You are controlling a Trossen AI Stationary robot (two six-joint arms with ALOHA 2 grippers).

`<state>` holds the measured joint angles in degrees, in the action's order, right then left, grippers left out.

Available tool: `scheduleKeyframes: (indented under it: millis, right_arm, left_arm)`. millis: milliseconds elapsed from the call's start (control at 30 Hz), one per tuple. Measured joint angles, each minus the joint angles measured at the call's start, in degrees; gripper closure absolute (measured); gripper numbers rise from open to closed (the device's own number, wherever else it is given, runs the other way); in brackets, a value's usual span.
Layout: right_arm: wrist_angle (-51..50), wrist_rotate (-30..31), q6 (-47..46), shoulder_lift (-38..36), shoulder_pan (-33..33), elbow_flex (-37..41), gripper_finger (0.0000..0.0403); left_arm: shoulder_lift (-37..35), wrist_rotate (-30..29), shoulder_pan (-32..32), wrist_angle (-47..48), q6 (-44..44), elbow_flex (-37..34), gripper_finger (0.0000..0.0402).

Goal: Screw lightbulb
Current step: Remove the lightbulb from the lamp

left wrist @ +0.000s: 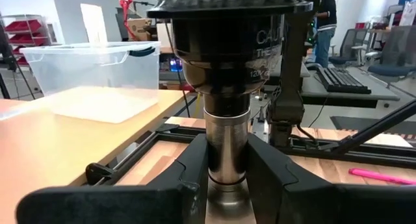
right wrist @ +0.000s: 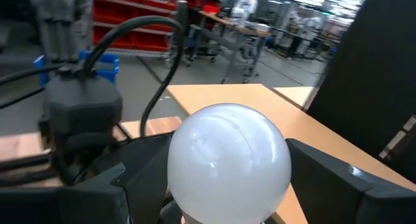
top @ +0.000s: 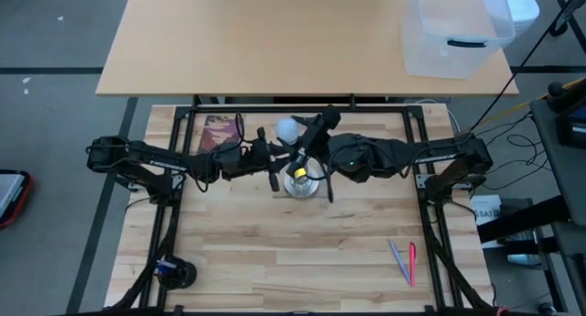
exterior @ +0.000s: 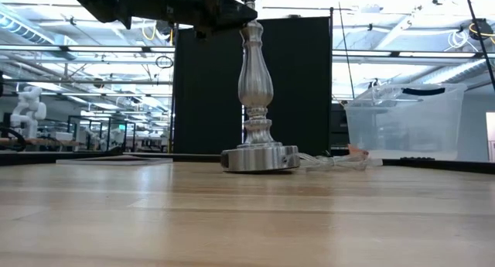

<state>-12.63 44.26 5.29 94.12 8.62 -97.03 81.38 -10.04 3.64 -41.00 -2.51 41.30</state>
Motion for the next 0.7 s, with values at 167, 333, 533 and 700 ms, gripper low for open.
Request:
scheduleKeyframes:
  millis: [167,333,533,700]
  right_arm:
    - [-4.10,-5.83,3.78,-2.25,-0.62,0.00,0.0125]
    - [-8.69,-14.79,7.09,-4.86,-2.49,0.00,0.0123]
    - [-13.66,-26.04,12.26,-6.68,-5.95,-0.12,0.0122]
    - [-14.83,-35.45,14.88,-7.14,-9.14,-0.17,0.0122]
  left_arm:
    - [0.00,1.82,0.17,0.38,-0.38,0.09,0.0332]
    - [0.00,4.01,0.20,0.33,-1.04,0.17,0.0333]
    - [0.00,9.15,1.57,0.40,-0.72,0.15,0.0338]
    - [0.00,14.50,3.21,0.58,0.32,0.15,0.0338]
